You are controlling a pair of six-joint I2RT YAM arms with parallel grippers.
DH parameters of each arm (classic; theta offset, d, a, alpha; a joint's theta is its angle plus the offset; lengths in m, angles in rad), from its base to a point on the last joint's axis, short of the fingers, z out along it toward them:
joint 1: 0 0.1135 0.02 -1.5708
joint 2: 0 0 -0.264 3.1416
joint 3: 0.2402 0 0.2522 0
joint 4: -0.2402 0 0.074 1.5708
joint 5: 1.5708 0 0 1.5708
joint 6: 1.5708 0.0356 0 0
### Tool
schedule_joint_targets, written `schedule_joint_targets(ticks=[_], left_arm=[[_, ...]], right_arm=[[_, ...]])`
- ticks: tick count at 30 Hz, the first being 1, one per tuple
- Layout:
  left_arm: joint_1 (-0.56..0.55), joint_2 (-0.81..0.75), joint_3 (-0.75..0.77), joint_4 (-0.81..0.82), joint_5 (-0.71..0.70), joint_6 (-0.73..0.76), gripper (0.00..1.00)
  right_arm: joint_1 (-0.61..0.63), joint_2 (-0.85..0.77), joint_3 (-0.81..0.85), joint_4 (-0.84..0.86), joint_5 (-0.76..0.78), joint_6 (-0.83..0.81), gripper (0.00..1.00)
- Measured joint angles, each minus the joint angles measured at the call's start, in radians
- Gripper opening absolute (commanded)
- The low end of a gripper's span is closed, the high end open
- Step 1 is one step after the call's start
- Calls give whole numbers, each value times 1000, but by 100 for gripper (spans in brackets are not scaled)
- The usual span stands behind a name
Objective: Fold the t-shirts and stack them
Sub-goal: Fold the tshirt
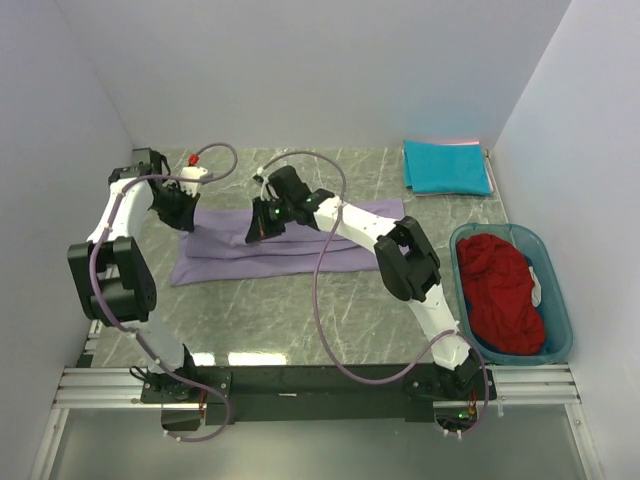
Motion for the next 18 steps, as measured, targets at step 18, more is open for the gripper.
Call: schedule_joint_targets(ticks=[18], left_arm=[[19, 146, 90, 190, 19, -151, 1]], right_arm=[[-52, 151, 129, 72, -14, 39, 0]])
